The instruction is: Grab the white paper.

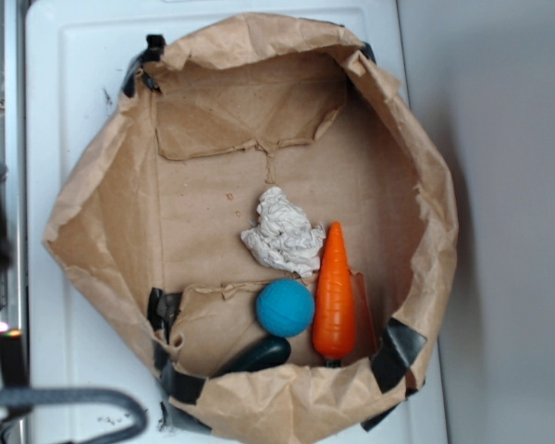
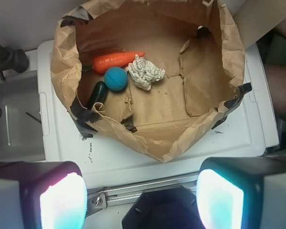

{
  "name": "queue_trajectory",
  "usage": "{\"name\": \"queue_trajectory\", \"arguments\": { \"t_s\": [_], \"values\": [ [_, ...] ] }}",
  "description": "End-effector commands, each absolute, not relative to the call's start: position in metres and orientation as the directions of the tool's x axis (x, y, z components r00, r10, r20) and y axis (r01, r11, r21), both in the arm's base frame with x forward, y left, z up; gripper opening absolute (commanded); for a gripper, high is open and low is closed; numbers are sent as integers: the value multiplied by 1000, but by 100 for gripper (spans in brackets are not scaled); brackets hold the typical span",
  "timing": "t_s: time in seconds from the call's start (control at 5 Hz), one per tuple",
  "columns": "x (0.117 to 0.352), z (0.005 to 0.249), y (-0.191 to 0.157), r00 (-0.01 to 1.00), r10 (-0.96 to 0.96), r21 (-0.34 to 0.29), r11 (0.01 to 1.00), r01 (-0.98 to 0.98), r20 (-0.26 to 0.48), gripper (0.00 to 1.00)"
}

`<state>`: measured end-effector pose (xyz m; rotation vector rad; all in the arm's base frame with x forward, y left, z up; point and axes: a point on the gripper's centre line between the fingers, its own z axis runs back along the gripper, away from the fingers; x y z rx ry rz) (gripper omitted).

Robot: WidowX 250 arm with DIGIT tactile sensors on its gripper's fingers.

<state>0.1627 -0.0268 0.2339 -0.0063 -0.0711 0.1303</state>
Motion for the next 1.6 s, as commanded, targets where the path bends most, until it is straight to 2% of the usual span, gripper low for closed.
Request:
{"name": "queue_trajectory", "arguments": {
  "t_s": [0.0,0.2,0.4,0.6,0.8,1.0,1.4],
  "values": [
    [198,235,-28,977,195,-53,980,-191,87,100],
    [235,224,-32,959,273,-48,962,-270,78,100],
    [268,204,-28,959,271,-41,962,-268,80,100],
    [293,174,-22,999,30,-91,995,-33,-32,100],
    [305,162,-23,970,-217,-92,970,227,108,100],
    [311,163,-28,854,-450,24,888,460,260,100],
    [311,163,-28,854,-450,24,888,460,260,100]
  ]
}}
